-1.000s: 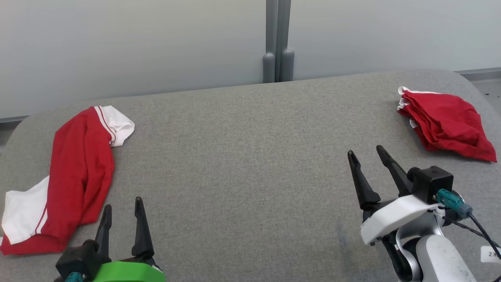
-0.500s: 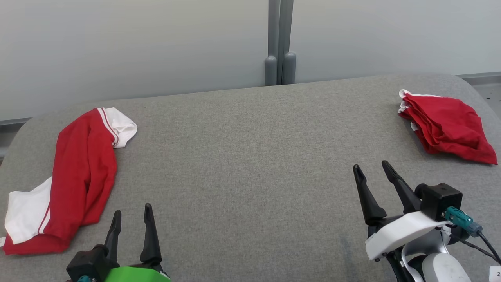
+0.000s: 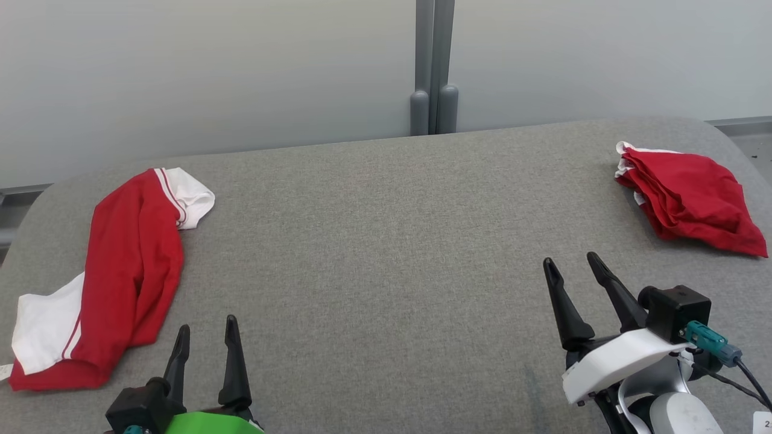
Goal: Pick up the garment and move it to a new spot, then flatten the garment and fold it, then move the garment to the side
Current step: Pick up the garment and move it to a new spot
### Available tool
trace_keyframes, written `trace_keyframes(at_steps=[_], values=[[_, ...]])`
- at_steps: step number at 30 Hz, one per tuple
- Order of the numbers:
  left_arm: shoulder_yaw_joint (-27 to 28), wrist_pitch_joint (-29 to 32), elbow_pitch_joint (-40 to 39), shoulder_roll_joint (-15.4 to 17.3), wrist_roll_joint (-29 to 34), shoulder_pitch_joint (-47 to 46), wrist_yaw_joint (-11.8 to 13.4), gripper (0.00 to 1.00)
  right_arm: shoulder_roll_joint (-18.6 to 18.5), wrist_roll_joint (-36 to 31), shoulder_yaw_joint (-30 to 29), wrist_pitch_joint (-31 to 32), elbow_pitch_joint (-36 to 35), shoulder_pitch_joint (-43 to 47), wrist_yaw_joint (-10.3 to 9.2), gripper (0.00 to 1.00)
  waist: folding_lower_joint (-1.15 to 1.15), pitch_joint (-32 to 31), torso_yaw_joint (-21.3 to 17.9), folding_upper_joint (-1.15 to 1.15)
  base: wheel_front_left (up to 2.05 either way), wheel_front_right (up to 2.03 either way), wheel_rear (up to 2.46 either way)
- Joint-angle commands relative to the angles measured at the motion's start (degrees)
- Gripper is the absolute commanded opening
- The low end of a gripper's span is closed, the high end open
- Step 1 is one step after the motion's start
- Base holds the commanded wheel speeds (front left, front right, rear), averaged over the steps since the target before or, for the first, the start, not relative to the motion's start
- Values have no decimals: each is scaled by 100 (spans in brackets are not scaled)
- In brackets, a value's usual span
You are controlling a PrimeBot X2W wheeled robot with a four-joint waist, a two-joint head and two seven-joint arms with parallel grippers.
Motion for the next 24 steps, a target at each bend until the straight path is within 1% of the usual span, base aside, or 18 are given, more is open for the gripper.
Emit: trace_keyframes(at_steps=[1,8,14,19,23,24], values=[[22,-16,15,-13,43,52,-29,100,-6,-12,-9,19,-6,61,0,100,0,-2,18,0,0,0,0],[-3,-13,9,8,76,2,-17,100,-7,0,-36,-34,35,76,0,100,0,4,163,0,0,0,0],[-47,15,-50,51,126,-99,8,100,-8,-31,-59,-127,151,96,0,100,0,22,530,0,0,0,0],[-86,58,-178,95,181,-156,30,100,-10,12,-117,-213,258,139,0,100,0,48,1107,0,0,0,0],[-117,104,-294,139,203,-191,41,100,-7,58,-187,-320,344,119,0,100,0,76,1715,0,0,0,0],[-109,128,-356,158,202,-162,66,100,-8,93,-164,-351,390,104,0,100,0,83,2004,0,0,0,0]])
